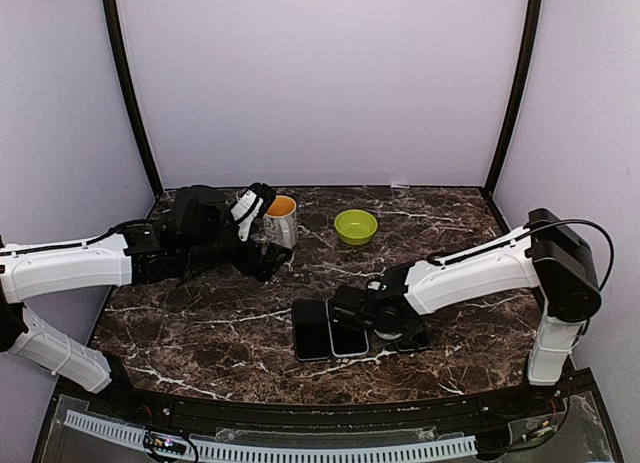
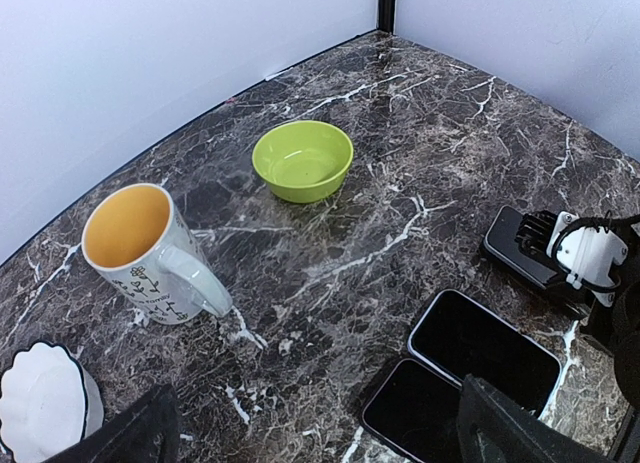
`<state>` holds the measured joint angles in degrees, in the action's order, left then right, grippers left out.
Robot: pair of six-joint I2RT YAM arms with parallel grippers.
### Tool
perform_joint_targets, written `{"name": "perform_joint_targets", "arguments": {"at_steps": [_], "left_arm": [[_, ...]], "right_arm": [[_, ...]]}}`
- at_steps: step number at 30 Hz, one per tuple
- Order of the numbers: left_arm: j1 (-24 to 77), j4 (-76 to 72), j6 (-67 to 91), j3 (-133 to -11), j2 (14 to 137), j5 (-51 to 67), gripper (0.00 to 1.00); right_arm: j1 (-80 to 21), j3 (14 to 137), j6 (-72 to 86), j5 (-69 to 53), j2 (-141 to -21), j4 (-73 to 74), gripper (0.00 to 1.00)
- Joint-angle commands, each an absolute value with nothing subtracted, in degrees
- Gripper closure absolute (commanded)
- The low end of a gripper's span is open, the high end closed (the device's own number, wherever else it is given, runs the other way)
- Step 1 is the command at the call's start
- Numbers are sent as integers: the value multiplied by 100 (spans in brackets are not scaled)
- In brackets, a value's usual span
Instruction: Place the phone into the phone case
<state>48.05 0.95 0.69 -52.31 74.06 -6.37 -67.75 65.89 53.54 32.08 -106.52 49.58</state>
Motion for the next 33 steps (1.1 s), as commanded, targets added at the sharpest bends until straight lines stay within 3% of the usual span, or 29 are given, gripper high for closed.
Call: {"name": "perform_joint_targets", "arguments": {"at_steps": [1,9,12,14,18,21,33], "left_arm": [[4816,88,44,-5184,7267,-604,1],[4816,91,44,-5194,7277,-627,1],[4810,93,44,-5194,7284,-628,1],[4812,96,44,-5194,7297,-611,1],[4816,126,44,-5219,7288,-575,1],[4814,147,44,-5221,7266,-586,1],[4812,174,44,-5236,7245,-514,1]], "right_arm": [[-6876,6290,5619,2828,-10957,5138,96],[-6895,5504,5642,2187,-10871,4409,100],[-6810,5663,5515,2257,-10579,4553,95],[-6723,5949,5401,2429,-10184,4725,83],[-6386,6295,5140,2608,-9213,4683,32],[-6056,6207,5009,2541,-8828,4642,4],[-5370,5188,4705,1219,-8947,3836,2]]}}
